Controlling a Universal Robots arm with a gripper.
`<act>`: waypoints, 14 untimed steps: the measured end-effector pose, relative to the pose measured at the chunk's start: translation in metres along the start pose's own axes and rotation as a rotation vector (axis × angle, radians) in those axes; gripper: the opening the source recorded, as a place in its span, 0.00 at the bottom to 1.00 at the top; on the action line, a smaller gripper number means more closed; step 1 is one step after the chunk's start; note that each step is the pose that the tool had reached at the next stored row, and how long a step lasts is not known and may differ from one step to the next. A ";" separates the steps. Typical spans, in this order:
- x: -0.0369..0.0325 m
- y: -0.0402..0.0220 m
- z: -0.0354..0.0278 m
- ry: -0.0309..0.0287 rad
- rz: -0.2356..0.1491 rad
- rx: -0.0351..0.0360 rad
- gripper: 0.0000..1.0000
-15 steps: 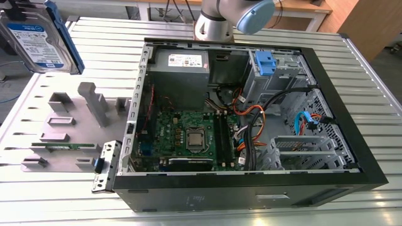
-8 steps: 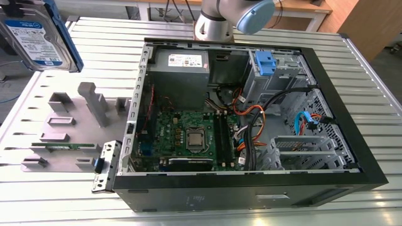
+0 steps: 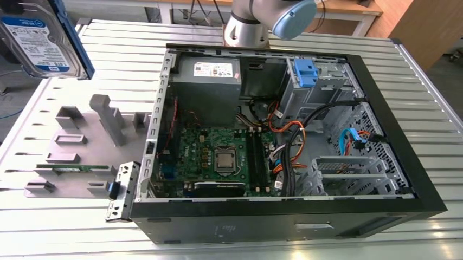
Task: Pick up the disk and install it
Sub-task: 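Pick up the disk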
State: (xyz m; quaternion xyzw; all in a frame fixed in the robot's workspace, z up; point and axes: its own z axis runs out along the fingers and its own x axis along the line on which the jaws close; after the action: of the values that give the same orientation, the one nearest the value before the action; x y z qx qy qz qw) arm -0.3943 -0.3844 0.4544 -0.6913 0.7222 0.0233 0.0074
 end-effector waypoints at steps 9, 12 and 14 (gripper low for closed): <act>-0.0005 0.0002 -0.0105 0.0000 0.000 0.0000 0.35; -0.0006 0.0003 -0.0132 0.0000 0.000 0.0000 0.35; -0.0007 0.0004 -0.0155 0.0000 0.000 0.0000 0.35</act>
State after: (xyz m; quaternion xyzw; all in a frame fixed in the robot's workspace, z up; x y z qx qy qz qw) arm -0.3943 -0.3844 0.4699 -0.6913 0.7222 0.0233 0.0074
